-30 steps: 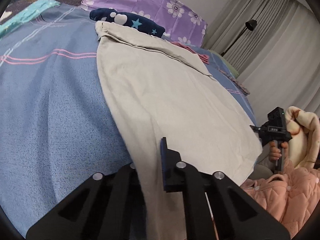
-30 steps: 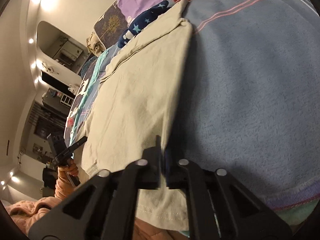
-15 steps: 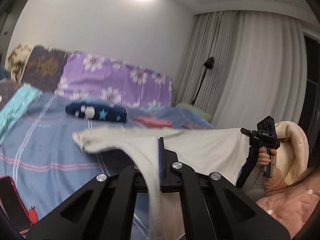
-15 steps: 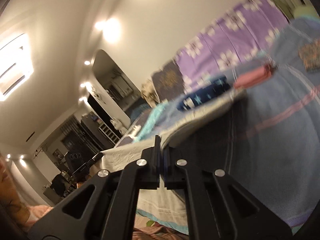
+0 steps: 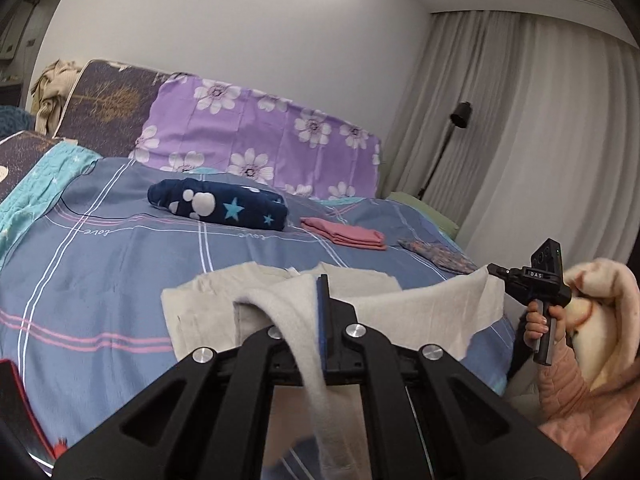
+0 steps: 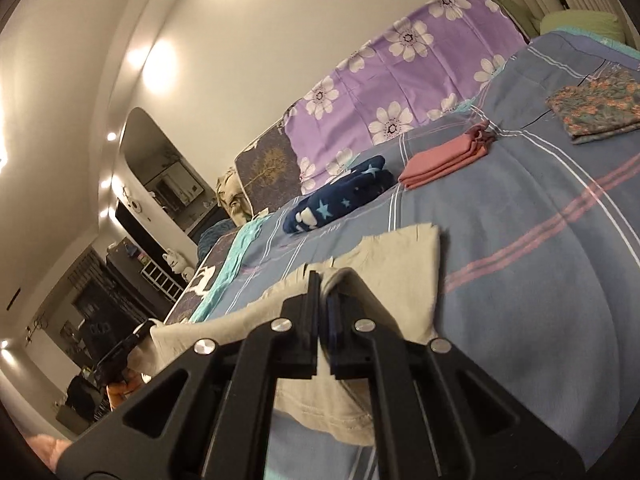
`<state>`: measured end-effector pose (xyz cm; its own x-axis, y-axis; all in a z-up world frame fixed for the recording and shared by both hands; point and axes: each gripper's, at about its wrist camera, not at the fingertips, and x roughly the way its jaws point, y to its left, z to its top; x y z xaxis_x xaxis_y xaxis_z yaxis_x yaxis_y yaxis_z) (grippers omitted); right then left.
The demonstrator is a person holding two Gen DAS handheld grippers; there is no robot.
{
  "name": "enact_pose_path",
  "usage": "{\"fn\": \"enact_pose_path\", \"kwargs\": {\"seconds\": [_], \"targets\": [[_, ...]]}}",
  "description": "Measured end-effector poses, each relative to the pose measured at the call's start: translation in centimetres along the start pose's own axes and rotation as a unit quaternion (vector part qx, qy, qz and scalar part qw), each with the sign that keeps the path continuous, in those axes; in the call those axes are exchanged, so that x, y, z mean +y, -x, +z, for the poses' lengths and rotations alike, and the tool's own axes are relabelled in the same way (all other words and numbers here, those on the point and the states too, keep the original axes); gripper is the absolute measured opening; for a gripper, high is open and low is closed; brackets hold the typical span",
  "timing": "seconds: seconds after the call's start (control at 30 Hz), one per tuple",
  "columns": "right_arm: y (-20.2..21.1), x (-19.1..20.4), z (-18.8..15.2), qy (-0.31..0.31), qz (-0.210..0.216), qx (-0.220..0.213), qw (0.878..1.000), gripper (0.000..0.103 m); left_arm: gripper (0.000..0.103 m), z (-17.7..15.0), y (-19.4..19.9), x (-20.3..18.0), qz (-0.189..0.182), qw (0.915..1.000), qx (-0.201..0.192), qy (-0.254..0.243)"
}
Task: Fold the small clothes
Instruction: 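Regrasp the hem end with the left tool and fold it toward the collar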
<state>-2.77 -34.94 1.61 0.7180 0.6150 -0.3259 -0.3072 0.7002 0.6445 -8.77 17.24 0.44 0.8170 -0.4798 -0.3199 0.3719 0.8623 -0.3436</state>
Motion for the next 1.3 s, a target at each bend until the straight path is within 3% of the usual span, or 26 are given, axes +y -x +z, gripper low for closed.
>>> {"fn": "enact_pose_path", "kwargs": {"seconds": [0.1,0.2,0.27,0.37,0.43,0.53,0.6,0.63,0.67,0.7,0.73,0.87,0.97,1.03,1.1,1.13,1.17,1.2,1.23,1.3], "targets": [[-5.7,-2.1,2.6,-0.009,-0.023,0.013,1.000,0.004,0.005,1.8,-5.2,3.0,0.039,0.9990,0.019,0.010],[-13.0,-6.2,2.2,-0.043,-0.098,0.090,0.990,0.008,0.016,0.9,-10.8,6.4,0.091,0.9930,0.067,0.034],[-15.3,-8.3,0.9,-0.065,-0.111,0.122,0.984,0.008,0.022,-0.7,-13.3,8.6,0.109,0.9872,0.102,0.056],[-15.6,-10.1,-0.6,-0.089,-0.100,0.139,0.981,0.015,0.034,-3.5,-15.0,11.1,0.114,0.9774,0.149,0.097],[-14.8,-10.1,-0.8,-0.078,-0.103,0.142,0.981,0.027,0.037,-4.3,-14.5,11.0,0.112,0.9772,0.156,0.090],[-13.8,-9.5,-0.9,-0.051,-0.105,0.151,0.982,0.029,0.045,-4.7,-13.2,10.7,0.110,0.9781,0.158,0.079],[-13.5,-8.9,-1.2,-0.023,-0.112,0.161,0.980,0.024,0.044,-4.8,-13.0,10.5,0.108,0.9778,0.163,0.074],[-13.4,-8.3,-1.4,-0.004,-0.125,0.163,0.979,0.013,0.039,-4.7,-13.1,10.4,0.110,0.9773,0.167,0.068],[-13.2,-8.1,-1.3,0.004,-0.132,0.162,0.978,0.008,0.020,-4.9,-13.3,10.4,0.116,0.9763,0.173,0.059],[-12.9,-8.0,-1.1,0.005,-0.135,0.158,0.978,0.004,0.008,-4.9,-13.4,10.2,0.122,0.9746,0.181,0.051],[-12.6,-7.7,-0.7,-0.001,-0.126,0.149,0.981,0.003,0.006,-4.8,-13.5,10.2,0.125,0.9736,0.185,0.048],[-11.6,-6.5,1.5,-0.026,-0.073,0.115,0.990,0.002,0.005,-3.2,-12.3,9.3,0.105,0.9791,0.165,0.057],[-12.0,-6.1,4.6,-0.045,-0.049,0.088,0.994,0.001,0.005,-0.1,-11.6,9.0,0.075,0.9859,0.127,0.078],[-13.5,-6.5,7.3,-0.060,-0.064,0.068,0.994,0.001,0.006,3.1,-12.4,9.8,0.079,0.9882,0.090,0.096],[-16.2,-7.6,9.7,-0.071,-0.106,0.062,0.990,0.001,0.013,5.0,-14.2,11.1,0.111,0.9857,0.073,0.104],[-17.3,-8.1,10.3,-0.071,-0.141,0.063,0.985,0.001,0.026,5.7,-15.6,12.2,0.144,0.9814,0.071,0.105],[-18.3,-8.5,10.4,-0.067,-0.185,0.068,0.978,0.001,0.028,5.9,-16.6,13.2,0.174,0.9755,0.076,0.111],[-18.6,-8.5,10.2,-0.061,-0.194,0.075,0.976,0.002,0.028,5.7,-17.4,14.2,0.196,0.9684,0.092,0.123],[-18.6,-8.0,9.4,-0.040,-0.177,0.089,0.979,0.002,0.028,5.3,-17.6,14.4,0.191,0.9678,0.099,0.130],[-18.0,-7.1,7.8,0.015,-0.166,0.116,0.979,0.004,0.039,3.8,-16.9,14.0,0.164,0.9742,0.104,0.115]]}}
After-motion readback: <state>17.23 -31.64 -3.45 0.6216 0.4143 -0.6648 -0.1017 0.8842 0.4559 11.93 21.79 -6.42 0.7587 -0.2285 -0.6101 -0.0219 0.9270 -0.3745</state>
